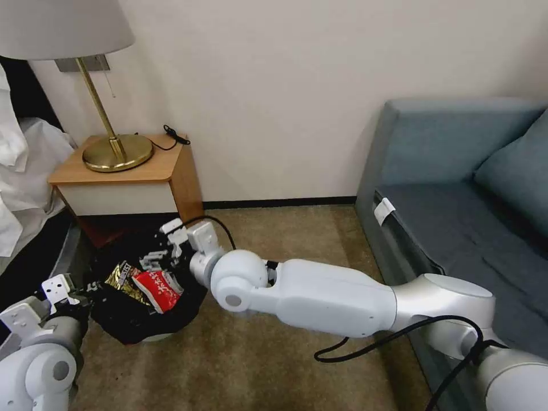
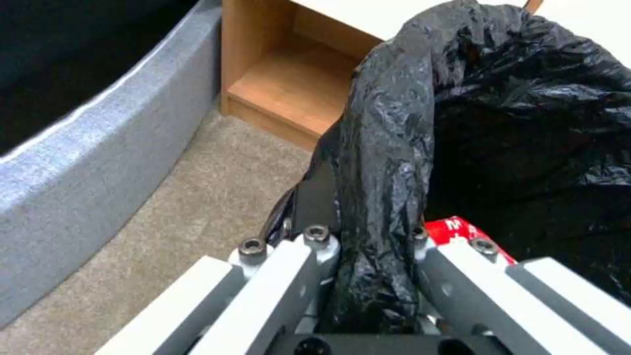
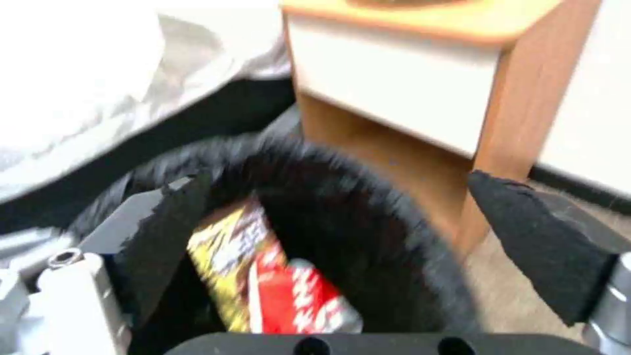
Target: Pick up the trash bin, then pick up the garbage on the floor and place it into the trash bin.
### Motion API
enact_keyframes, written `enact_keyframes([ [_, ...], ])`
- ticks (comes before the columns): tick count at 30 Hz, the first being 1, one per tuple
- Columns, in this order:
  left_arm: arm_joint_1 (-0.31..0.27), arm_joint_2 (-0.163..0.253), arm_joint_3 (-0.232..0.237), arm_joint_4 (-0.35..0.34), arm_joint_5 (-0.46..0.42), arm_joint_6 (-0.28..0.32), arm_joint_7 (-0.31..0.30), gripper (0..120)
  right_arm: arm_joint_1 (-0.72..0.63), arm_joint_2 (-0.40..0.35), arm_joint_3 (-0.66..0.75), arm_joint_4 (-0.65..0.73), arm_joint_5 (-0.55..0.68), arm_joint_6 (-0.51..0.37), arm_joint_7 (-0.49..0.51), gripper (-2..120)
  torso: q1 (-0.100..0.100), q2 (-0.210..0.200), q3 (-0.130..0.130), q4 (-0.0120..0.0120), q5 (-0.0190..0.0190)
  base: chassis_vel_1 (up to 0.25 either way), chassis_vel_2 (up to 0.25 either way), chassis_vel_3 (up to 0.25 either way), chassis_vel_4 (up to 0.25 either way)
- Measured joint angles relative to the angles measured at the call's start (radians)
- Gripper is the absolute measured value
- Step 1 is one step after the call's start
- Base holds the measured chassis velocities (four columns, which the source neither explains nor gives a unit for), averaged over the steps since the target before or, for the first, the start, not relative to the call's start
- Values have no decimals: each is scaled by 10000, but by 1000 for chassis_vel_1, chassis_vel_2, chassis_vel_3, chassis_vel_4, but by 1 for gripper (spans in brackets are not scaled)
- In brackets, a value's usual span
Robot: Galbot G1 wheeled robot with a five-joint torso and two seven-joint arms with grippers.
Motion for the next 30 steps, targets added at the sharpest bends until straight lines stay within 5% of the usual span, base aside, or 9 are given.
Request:
enact_keyframes([
  [4,0,5,-48,-12,14,-13,3,4,-38,-211,336,97,-318,214,-229,100,0,1,0,0,0,0,0,0,0],
  [16,-46,50,-93,91,201,-258,468,4,-1131,-2823,2927,935,-2361,2000,-2398,100,0,0,0,-3,3,0,0,0,0],
  [21,-97,16,10,96,258,-259,485,4,-1847,-3773,4069,1506,-2755,2151,-2823,100,0,1,0,-3,3,0,0,0,0],
  [30,-40,-146,116,27,348,-260,511,4,-3052,-4389,5159,2286,-3167,2084,-2808,100,0,0,-1,-1,2,0,0,0,0],
])
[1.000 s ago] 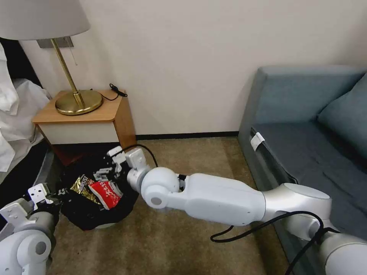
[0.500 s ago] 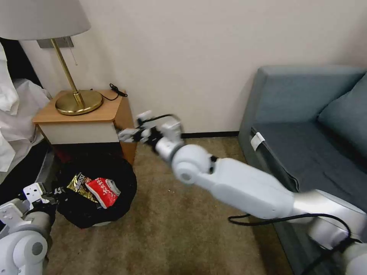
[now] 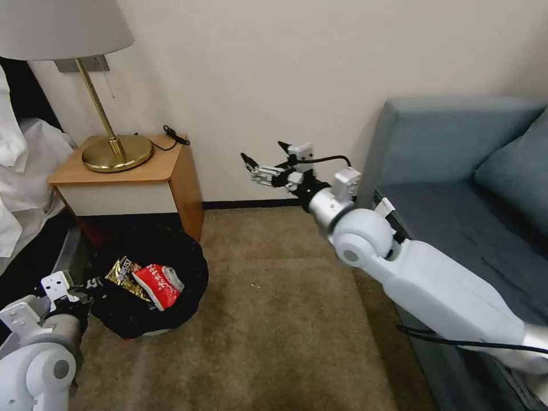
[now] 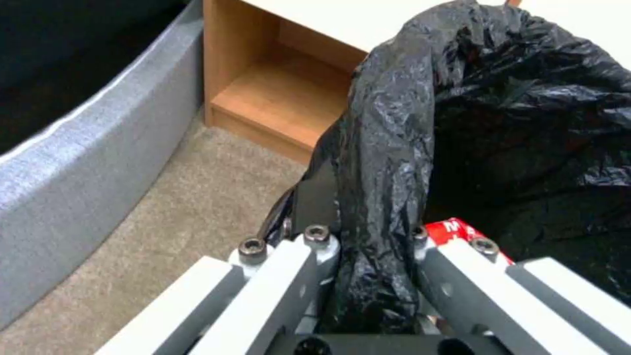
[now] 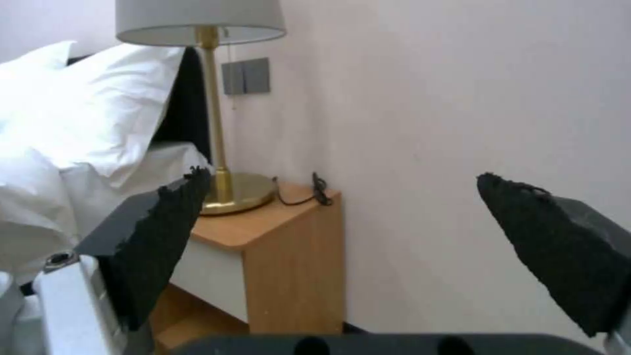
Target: Pick up the trash bin, then pick up the garbage on the floor and place it into the trash bin.
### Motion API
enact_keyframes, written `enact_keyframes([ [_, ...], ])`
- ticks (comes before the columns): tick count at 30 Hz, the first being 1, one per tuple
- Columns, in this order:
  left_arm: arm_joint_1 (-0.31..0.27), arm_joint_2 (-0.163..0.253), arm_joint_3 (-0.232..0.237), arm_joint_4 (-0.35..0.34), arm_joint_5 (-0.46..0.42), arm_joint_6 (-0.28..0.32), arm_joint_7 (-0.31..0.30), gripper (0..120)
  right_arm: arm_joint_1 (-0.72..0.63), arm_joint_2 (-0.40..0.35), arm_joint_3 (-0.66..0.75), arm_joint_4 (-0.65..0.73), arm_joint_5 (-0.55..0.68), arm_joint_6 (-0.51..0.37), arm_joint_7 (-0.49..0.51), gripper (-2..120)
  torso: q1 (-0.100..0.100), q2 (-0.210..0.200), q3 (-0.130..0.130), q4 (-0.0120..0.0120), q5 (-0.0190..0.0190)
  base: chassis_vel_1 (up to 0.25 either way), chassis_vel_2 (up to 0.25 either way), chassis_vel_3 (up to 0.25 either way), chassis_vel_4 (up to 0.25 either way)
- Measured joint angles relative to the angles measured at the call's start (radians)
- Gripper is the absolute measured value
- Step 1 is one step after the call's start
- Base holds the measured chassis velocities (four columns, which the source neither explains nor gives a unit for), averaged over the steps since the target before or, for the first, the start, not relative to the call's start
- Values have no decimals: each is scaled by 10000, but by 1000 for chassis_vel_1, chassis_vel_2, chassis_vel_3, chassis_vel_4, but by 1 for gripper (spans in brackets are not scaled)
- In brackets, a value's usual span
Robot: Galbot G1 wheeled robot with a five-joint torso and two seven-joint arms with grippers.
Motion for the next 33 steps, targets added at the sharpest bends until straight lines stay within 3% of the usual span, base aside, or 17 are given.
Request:
enact_keyframes([
  [10,81,-64,84,-252,145,-13,32,4,-1782,13,1711,755,-1555,-173,241,100,0,0,0,1,-3,0,0,0,0],
  [22,201,-84,376,-540,257,-64,139,4,-5875,352,5255,2397,-3571,-336,294,100,0,1,0,0,-3,0,0,0,0],
  [28,295,-49,498,-725,286,-72,165,4,-6929,764,6096,3070,-4361,-697,506,100,0,2,0,0,-2,0,0,0,0],
  [33,429,240,408,-882,29,-17,173,4,-7563,1024,6275,3497,-4615,-1040,710,100,0,2,-1,0,-3,0,0,0,0],
])
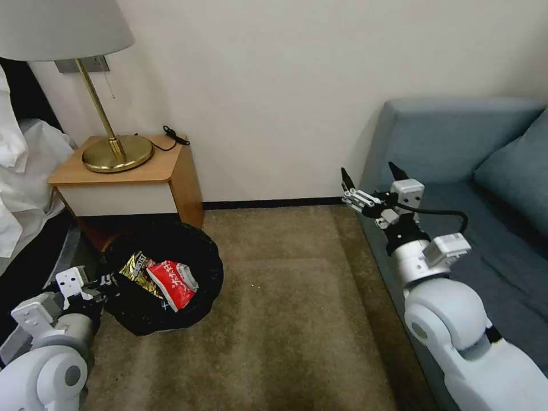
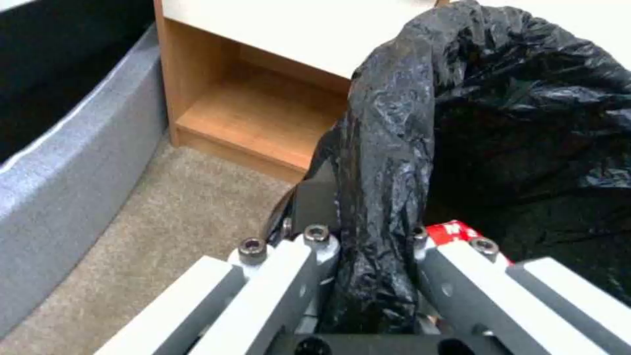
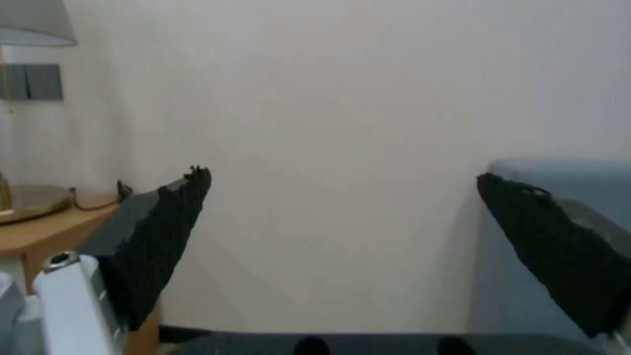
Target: Pick up the trash bin, then pick up the garbage on the floor and place it into the trash bin.
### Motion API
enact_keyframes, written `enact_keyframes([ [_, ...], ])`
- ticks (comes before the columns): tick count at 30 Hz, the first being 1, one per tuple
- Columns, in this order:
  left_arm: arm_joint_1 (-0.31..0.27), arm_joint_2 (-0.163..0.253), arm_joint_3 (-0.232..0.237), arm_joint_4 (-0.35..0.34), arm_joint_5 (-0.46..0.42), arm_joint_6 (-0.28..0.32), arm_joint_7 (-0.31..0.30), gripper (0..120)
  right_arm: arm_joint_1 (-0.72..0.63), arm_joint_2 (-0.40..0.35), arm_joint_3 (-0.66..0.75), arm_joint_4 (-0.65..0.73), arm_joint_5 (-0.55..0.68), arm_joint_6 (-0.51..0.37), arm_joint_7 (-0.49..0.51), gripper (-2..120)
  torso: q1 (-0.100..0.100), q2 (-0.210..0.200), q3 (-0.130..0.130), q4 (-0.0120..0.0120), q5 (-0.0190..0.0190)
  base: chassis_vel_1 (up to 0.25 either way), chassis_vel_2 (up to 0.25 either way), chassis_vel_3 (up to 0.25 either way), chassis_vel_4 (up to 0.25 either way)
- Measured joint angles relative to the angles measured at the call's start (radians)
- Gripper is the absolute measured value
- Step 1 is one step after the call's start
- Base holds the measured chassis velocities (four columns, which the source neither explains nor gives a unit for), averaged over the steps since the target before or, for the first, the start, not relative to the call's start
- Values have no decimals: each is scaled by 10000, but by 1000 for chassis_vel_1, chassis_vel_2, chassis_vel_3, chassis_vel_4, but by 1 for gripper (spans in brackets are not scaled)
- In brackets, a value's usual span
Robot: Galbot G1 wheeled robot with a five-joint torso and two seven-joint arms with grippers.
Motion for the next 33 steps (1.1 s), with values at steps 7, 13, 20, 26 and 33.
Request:
enact_keyframes([
  [7,250,318,-133,-343,-525,239,-19,4,-563,383,81,168,-375,-23,89,100,0,0,1,0,-1,0,0,0,0],
  [13,392,339,-99,-418,-497,215,47,4,-1034,910,161,344,-721,-122,89,100,0,0,1,2,0,0,0,0,0],
  [20,413,320,-30,-484,-394,121,192,4,-1573,1623,218,591,-1197,-407,82,100,0,0,1,1,0,0,0,0,0],
  [26,427,330,7,-488,-197,17,371,4,-2045,2224,195,669,-2156,-708,-78,100,0,0,1,1,0,0,0,0,0],
  [33,430,390,11,-414,-161,-49,456,4,-2335,2494,96,584,-2595,-932,-158,100,0,-2,1,1,0,0,0,0,0],
])
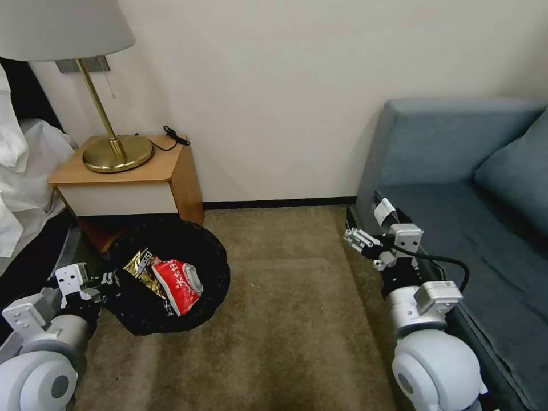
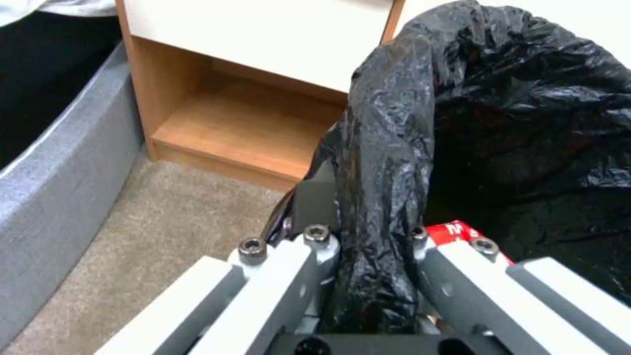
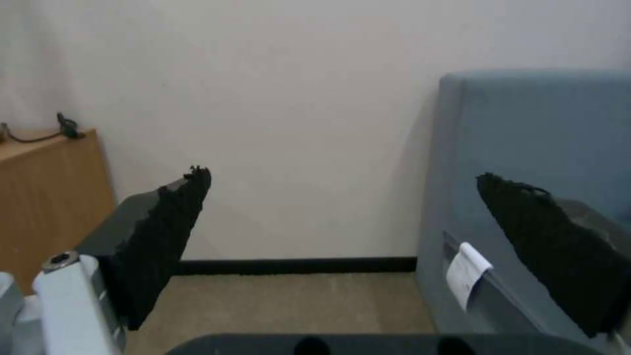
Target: Pick up the trash bin, then pick up the garbage on the floor and place it into the trash bin.
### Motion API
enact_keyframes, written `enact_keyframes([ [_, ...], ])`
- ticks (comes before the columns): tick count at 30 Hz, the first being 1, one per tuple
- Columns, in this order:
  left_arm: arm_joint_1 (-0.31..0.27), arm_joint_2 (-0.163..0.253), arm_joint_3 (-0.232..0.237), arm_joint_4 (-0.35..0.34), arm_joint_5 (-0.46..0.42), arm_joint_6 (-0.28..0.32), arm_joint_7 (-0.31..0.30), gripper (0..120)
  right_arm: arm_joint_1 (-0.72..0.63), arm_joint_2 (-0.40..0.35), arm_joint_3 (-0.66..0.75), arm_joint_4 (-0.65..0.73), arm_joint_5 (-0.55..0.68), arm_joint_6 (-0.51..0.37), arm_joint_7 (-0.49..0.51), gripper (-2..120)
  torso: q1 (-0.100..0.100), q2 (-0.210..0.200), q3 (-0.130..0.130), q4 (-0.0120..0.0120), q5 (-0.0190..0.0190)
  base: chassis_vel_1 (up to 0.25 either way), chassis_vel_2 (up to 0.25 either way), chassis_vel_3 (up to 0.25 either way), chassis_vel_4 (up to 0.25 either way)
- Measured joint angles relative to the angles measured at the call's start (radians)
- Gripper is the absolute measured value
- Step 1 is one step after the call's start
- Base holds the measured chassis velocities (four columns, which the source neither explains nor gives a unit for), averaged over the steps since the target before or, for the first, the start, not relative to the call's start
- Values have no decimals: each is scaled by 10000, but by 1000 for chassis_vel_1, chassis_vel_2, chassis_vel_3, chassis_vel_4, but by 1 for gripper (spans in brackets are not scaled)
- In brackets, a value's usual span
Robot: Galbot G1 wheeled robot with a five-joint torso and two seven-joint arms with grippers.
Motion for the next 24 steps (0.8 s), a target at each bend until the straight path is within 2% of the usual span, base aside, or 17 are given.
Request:
enact_keyframes([
  [9,-1,-61,56,30,9,-50,41,4,-190,255,-77,-35,-215,3,-47,100,0,0,0,-1,0,0,0,0,0],
  [24,-43,-105,92,11,0,-44,47,4,-225,215,-55,-126,-207,81,-20,100,0,0,0,-1,1,0,0,0,0],
])
